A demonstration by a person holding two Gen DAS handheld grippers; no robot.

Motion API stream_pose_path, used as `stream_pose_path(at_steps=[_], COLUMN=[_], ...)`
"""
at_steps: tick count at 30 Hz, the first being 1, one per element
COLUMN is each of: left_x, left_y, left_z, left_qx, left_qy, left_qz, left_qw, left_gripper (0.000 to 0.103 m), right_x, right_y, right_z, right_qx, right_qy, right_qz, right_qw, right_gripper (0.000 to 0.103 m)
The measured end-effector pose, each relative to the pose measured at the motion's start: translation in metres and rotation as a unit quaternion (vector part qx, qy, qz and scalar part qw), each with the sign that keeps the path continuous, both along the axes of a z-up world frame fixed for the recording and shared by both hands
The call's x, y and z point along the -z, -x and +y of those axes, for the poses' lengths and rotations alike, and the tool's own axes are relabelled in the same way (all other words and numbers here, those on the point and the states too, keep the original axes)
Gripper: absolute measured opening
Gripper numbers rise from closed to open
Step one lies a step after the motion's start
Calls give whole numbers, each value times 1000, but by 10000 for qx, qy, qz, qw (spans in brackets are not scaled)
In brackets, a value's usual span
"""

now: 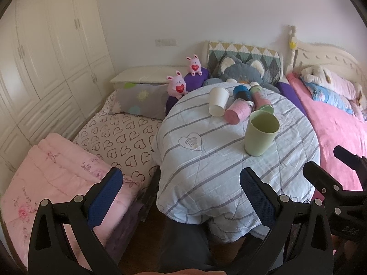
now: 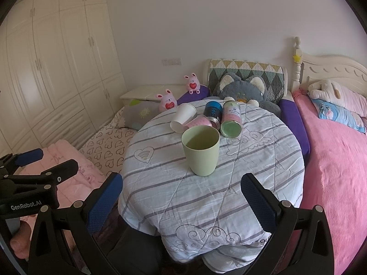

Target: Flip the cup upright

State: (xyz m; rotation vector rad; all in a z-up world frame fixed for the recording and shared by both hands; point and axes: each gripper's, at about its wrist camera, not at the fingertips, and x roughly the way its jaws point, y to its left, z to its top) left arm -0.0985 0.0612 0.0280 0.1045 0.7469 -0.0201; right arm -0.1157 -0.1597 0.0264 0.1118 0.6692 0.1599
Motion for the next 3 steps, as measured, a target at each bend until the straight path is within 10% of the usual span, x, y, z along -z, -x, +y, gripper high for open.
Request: stream_pose_path(at_steps=[3], left_x=[0], left_y=[1], left_z=[0], left_qx=[38], left_qy=[41], left_qz=[-27], left_qw=[10000], left_gripper=[103], right_x=[1], right_y=[0], right_z=[0], right_qx=[5], right_qy=[5], right_qz=[0], right_qw=[10000], right_gripper=[103])
